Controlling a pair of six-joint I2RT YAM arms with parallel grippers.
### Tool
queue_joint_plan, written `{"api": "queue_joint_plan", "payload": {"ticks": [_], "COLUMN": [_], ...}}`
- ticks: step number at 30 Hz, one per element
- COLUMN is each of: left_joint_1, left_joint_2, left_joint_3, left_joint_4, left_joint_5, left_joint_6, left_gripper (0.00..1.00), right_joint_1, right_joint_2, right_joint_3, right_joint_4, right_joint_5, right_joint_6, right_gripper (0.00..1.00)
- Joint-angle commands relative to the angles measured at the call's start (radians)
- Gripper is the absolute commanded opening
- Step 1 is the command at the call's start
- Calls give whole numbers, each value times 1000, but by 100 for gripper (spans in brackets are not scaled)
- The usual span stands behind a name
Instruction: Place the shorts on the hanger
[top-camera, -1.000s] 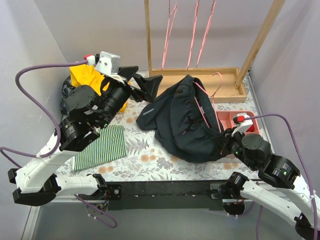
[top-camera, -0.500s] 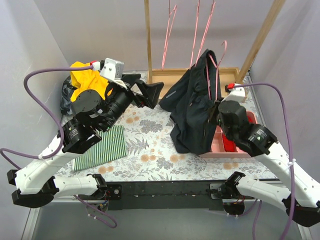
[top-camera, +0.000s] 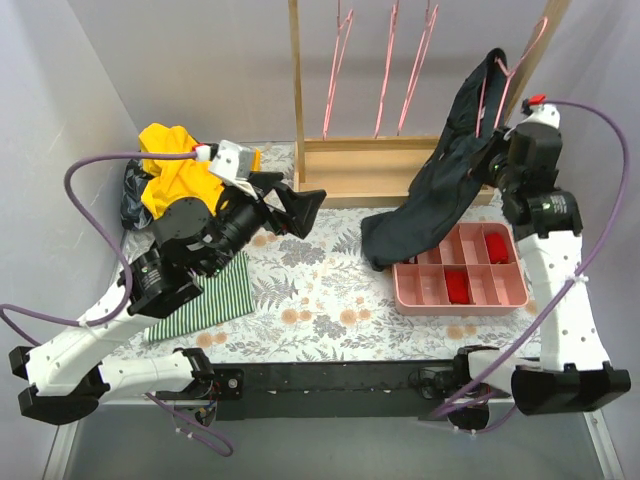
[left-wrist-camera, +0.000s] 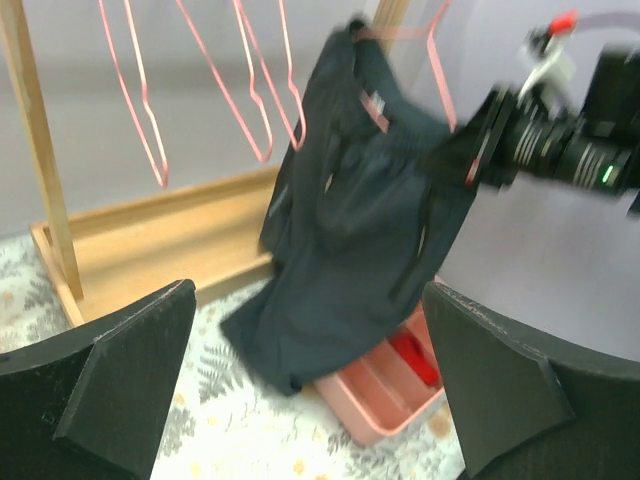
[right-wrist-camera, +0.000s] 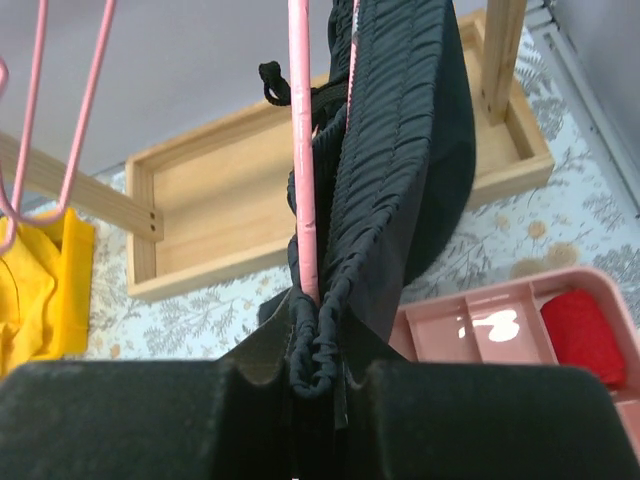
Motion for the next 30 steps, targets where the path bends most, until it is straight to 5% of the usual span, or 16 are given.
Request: {"api": "queue_joint_plan", "payload": {"ticks": [1,15,30], "left_joint_1": [3,3,3], "left_joint_2": [-1,3,43], "left_joint_3": [-76,-211,-225], "left_joint_4": [0,33,75], "left_joint_5": [34,20,31], "left_joint_6": [-18,17,69], "left_gripper": [98,98,98], "right_joint_1": [-118,-233,-293], "right_joint_2": [73,372,512], "right_joint_3": [183,714,863], "right_joint_4": [56,-216,-265], "right_joint_5": [-190,-317,-409], "right_joint_6": [-92,-262,-324], "right_gripper": [1,1,1]}}
